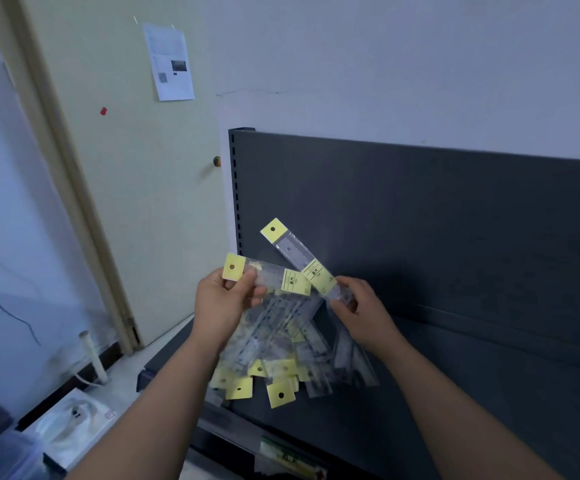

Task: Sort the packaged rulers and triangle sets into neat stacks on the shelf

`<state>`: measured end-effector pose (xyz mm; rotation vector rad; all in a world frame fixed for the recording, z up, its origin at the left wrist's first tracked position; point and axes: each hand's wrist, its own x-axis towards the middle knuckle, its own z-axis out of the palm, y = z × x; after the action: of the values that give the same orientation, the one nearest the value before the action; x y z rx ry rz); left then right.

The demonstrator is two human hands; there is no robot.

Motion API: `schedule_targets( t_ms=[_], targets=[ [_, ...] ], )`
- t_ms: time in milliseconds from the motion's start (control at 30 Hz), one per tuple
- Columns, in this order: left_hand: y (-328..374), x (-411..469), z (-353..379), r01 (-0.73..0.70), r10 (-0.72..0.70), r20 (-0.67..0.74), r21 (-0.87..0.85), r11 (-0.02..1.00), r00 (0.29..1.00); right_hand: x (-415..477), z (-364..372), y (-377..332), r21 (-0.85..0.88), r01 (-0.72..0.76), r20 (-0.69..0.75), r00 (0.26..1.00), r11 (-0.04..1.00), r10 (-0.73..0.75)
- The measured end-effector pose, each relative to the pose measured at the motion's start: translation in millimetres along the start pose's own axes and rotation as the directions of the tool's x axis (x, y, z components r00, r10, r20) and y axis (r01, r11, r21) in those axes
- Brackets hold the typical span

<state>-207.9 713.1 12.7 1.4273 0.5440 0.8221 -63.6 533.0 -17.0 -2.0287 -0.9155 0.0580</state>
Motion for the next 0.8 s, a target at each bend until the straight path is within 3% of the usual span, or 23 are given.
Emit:
schedule_targets(
  t_ms=[133, 267, 333, 367, 433, 500, 567, 667, 800],
  targets=[
    [3, 5, 3, 0.075, -0.080, -0.059, -0.078, 0.994, 0.995, 2, 7, 1, -0.048, 0.004, 0.058, 0.998, 0.999, -0.001],
    [-6, 6, 5, 0.155, -0.162, -0.085, -0.079, 0.985, 0.983, -4, 14, 6, -0.022, -0.174, 0.159, 0.972, 0.984, 0.175],
    [-16, 2, 5, 0.165, -0.161, -0.089, 0.038, 0.986, 0.983, -8, 16, 11, -0.053, -0.243, 0.183, 0.951, 0.969, 0.249],
    [-22, 2, 5, 0.145, -0.133, -0.075, 0.187, 0.972, 0.988, -9, 16, 14, -0.098, -0.266, 0.191, 0.940, 0.959, 0.281],
    [-32, -2, 4, 0.078, -0.102, 0.009, 0.570, 0.818, 0.995, -12, 13, 21, -0.190, -0.341, 0.139, 0.919, 0.921, 0.368],
    [-42, -5, 4, -0.003, -0.110, 0.089, 0.793, 0.610, 0.990, -16, 8, 29, -0.196, -0.438, 0.018, 0.893, 0.878, 0.450],
    [-48, -9, 12, -0.124, -0.063, 0.174, 0.872, 0.473, 0.983, -21, 0, 35, -0.228, -0.505, -0.063, 0.861, 0.832, 0.505],
    [-55, -13, 31, -0.277, -0.020, 0.310, 0.875, 0.397, 0.951, -31, -14, 46, -0.348, -0.546, -0.099, 0.830, 0.762, 0.549],
    [-62, -19, 55, -0.413, -0.121, 0.447, 0.881, 0.229, 0.886, -43, -26, 58, -0.447, -0.613, -0.183, 0.775, 0.651, 0.605]
  ],
)
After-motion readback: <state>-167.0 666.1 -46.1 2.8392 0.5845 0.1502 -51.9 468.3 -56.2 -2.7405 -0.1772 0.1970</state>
